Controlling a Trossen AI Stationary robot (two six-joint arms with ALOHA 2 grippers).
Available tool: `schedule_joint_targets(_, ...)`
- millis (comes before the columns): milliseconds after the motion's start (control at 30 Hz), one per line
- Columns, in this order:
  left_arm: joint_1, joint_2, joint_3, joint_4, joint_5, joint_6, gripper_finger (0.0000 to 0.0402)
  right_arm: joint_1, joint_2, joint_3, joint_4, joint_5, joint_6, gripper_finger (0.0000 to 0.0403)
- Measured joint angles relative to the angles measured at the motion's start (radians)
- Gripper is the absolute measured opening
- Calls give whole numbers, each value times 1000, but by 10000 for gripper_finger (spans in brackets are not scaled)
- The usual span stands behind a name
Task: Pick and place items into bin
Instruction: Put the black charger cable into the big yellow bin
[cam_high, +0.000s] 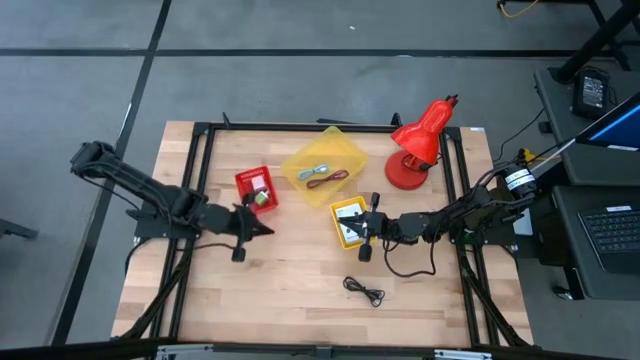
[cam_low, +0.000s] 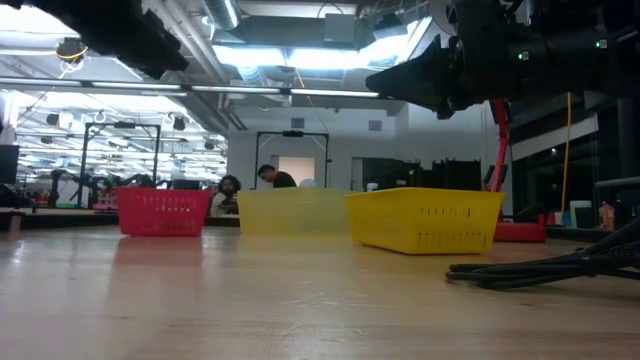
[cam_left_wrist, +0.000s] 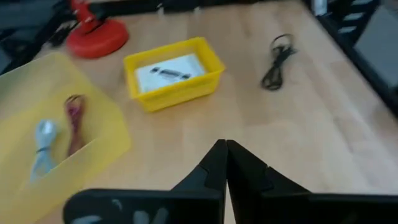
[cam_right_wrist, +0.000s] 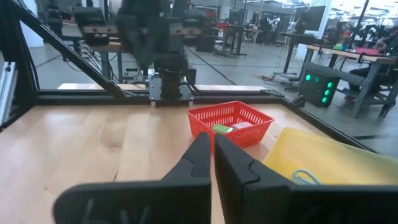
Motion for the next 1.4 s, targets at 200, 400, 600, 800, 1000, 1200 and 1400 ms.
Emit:
schedule_joint_targets(200, -94, 0, -99, 264, 43, 75, 2, 2, 0, 1, 0, -46, 7, 5)
schedule_joint_targets(400, -142, 0, -146, 365, -38, 131, 3, 43, -1, 53, -113, -63, 4, 5)
schedule_joint_targets(600, -142, 0, -168, 391, -66, 185, 3, 102, -1, 217, -493, -65, 65, 2)
schedule_joint_targets(800, -142, 1, -169, 402, -66, 236, 2, 146, -1, 513, -1196, -66, 309, 1)
schedule_joint_targets(1000, -142, 1, -169, 402, -66, 266, 2, 188, -1, 763, -1618, -79, 579, 5)
schedule_joint_targets(1200, -142, 1, -169, 412, -68, 287, 3, 254, -2, 868, -1678, -101, 636, 1)
schedule_joint_targets(1400, -142, 1, -169, 416, -68, 272, 3, 325, 2, 879, -1777, -101, 842, 0)
